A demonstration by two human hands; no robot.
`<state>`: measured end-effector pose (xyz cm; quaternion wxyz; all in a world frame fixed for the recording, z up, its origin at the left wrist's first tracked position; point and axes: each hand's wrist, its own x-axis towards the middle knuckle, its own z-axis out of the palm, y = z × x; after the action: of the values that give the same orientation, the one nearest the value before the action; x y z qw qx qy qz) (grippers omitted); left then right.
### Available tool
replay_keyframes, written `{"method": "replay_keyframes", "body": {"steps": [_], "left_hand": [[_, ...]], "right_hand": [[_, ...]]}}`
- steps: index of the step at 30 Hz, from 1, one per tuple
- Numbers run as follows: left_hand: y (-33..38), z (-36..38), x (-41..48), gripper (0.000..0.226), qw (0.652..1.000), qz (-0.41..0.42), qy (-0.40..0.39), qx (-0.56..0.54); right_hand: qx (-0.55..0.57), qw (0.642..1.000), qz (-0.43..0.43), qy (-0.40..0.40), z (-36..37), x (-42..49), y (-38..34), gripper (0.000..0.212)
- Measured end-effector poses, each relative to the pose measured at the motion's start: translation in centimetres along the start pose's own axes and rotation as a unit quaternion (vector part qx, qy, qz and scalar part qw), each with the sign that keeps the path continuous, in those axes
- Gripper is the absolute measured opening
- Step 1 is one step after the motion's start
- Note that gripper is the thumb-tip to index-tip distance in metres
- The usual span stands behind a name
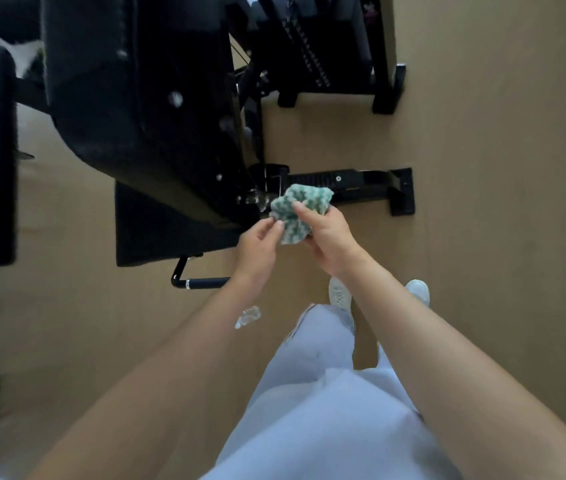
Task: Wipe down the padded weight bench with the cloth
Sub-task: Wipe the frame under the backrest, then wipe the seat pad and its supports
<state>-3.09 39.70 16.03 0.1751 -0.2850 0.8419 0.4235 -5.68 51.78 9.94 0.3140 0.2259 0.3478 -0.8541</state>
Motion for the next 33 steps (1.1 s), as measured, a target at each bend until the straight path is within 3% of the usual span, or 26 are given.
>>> {"method": "replay_keyframes", "body": {"steps": [5,9,18,24,26,29,31,33], "left_hand": [[5.0,0.4,-1.1,0.022,0.998,0.036,0.038,-0.045],[9.2,-0.6,-1.4,0.023,0.991,0.06,0.075,-0.095],[17.1,0.1,0.3,0.019,0.934,-0.011,0.213,-0.286],[23.4,2.3,-2.5,0.01,0.897,0.114,0.343,-0.256],[25.9,3.3,-3.1,0.013,0.87,0.155,0.41,-0.225],[28.8,3.9,-2.8,0.012,0.823,0.209,0.512,-0.128],[29.9,3.7,-2.4,0.02,0.791,0.21,0.575,-0.004],[30.6,2.8,-2.2,0.028,0.748,0.167,0.634,0.098]], "right_hand": [[-0.035,0.997,-0.018,0.073,-1.0,-0.7,-6.9,0.025],[-0.074,0.994,-0.032,0.076,0.7,0.1,-13.3,0.017],[-0.084,0.996,-0.01,-0.035,6.4,2.3,-22.5,0.05],[-0.125,0.982,0.004,-0.143,7.6,2.8,-28.3,0.062],[-0.231,0.956,-0.049,-0.175,8.0,2.9,-30.4,0.044],[-0.406,0.866,-0.145,-0.252,8.7,2.8,-33.3,0.024],[-0.473,0.806,-0.165,-0.317,9.7,2.5,-34.4,0.015],[-0.482,0.782,-0.155,-0.363,11.4,1.7,-34.8,0.006]]}}
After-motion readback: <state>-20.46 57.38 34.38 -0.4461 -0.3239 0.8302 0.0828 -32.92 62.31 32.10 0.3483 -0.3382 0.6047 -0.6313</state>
